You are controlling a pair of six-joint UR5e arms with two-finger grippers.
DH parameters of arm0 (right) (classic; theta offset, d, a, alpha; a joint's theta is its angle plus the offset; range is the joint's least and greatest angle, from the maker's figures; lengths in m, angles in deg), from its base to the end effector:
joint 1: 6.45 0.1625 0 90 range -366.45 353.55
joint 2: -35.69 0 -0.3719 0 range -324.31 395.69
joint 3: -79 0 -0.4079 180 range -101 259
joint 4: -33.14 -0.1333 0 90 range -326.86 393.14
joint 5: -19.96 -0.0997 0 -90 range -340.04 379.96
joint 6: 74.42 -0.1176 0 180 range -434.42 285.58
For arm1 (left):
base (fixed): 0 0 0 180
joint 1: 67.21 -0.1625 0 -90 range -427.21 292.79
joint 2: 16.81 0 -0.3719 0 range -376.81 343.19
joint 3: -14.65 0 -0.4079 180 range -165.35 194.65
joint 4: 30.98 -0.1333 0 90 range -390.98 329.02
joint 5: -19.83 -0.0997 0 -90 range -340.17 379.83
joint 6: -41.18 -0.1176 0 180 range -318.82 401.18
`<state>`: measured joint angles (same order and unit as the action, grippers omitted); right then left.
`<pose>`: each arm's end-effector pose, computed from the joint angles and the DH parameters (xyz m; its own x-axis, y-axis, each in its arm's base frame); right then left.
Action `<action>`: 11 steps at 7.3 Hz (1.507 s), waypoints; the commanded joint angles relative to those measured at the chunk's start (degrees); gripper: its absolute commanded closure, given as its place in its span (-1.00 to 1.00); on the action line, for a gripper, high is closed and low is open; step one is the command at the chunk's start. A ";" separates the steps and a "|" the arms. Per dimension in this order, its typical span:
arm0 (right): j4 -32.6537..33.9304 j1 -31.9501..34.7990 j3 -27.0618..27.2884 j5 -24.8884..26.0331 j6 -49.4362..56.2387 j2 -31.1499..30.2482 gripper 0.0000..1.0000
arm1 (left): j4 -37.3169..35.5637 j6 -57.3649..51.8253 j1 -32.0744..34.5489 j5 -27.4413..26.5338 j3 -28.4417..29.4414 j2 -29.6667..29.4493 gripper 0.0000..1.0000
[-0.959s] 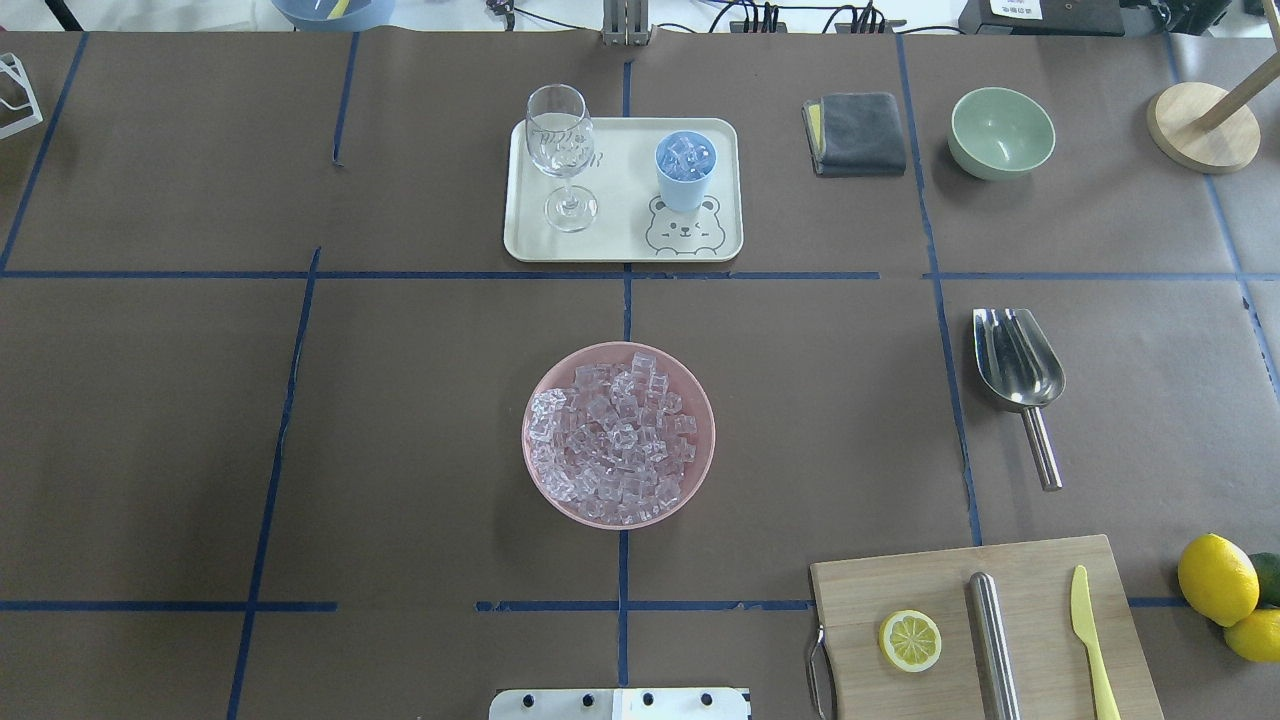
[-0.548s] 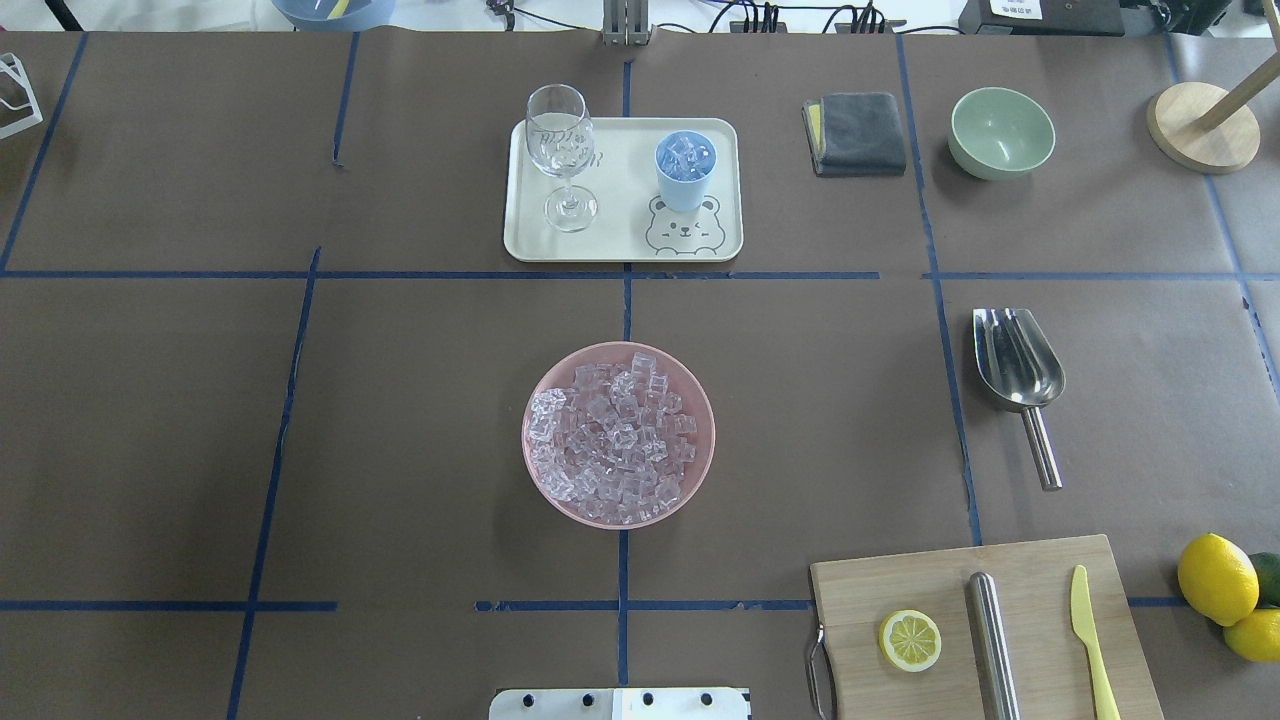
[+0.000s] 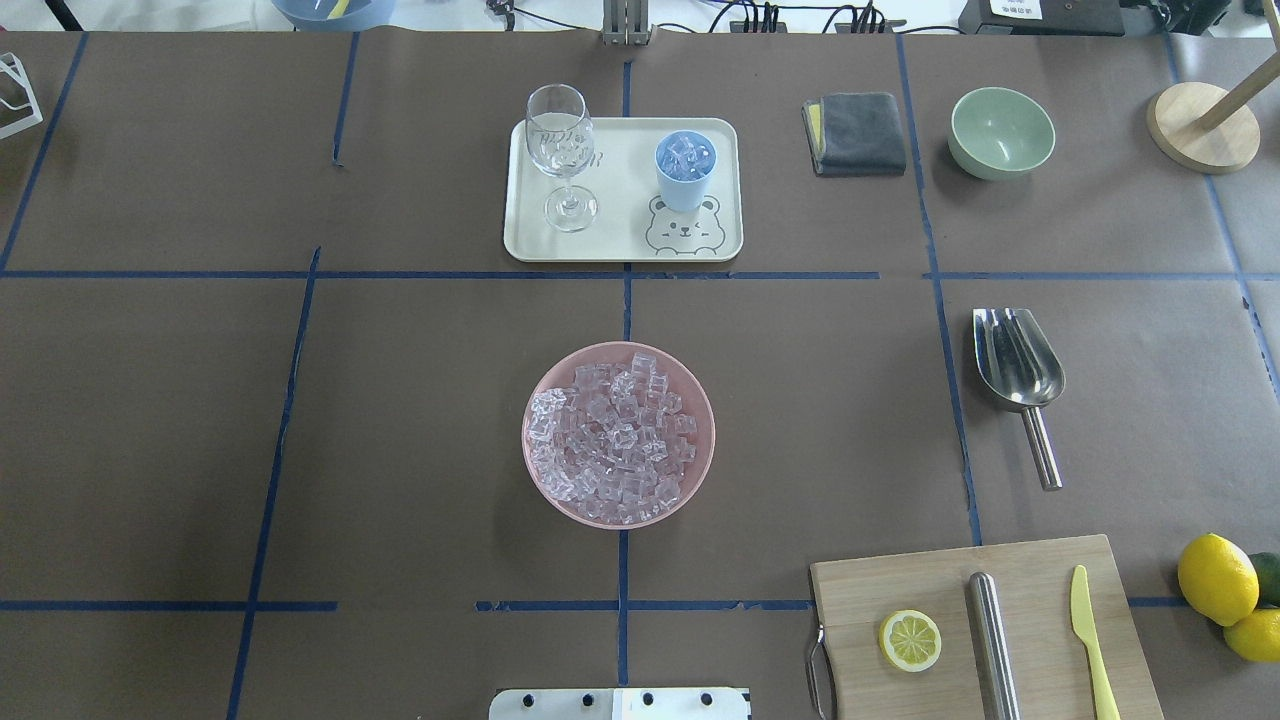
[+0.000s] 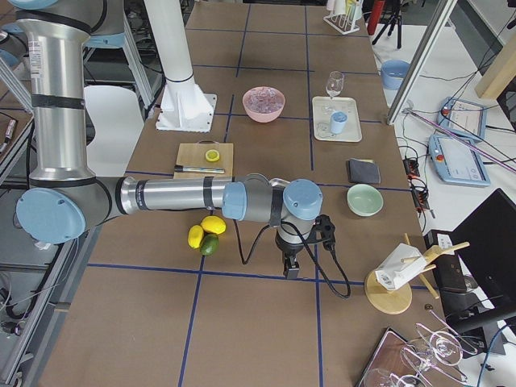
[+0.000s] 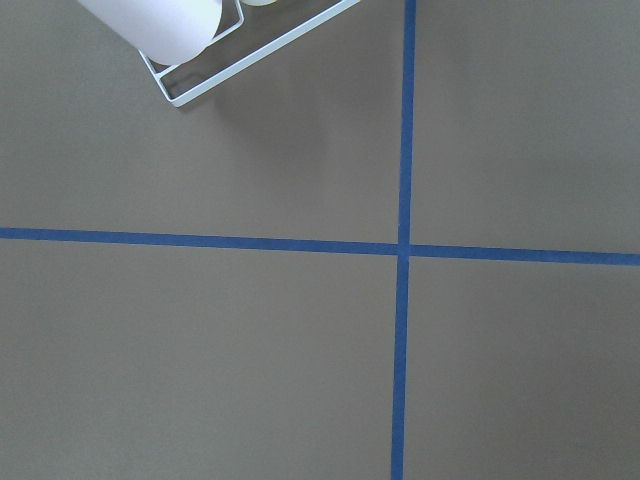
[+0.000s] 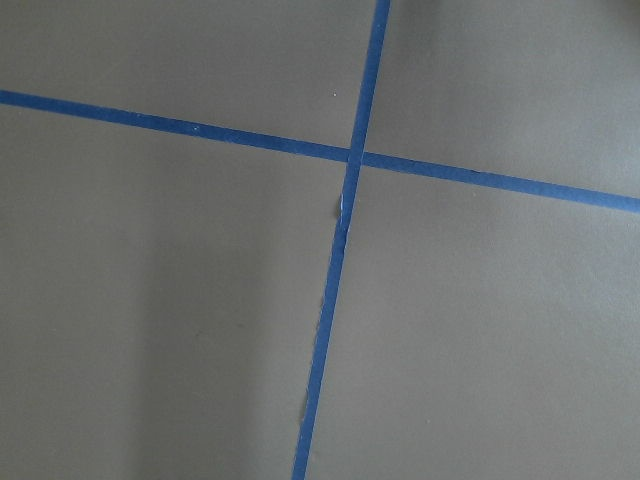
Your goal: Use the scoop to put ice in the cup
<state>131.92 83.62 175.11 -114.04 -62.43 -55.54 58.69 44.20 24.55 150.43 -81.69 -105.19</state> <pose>0.0522 -0.4921 0.5908 0.7038 -0.1602 0.6921 0.1482 0.9859 0.0774 -0.0722 -0.5003 0.5821 0.7578 -0.0261 -0.6520 0.0706 0.9966 0.0423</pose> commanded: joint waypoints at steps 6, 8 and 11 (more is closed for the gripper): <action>0.18 -0.77 -0.14 -0.47 -0.57 0.00 -1.00 | -7.14 -6.98 -0.27 5.10 0.28 0.06 -1.00; 0.18 -0.85 -0.14 -0.47 -0.66 0.00 -1.00 | -7.06 -6.98 -0.36 4.84 0.28 -0.91 -1.00; 0.09 -1.12 -0.31 -0.65 -0.66 0.00 -1.00 | -7.06 -7.06 -0.36 4.75 0.54 -1.71 -1.00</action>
<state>132.09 82.56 174.92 -114.58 -63.14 -55.54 51.63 37.20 24.20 155.25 -81.21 -106.72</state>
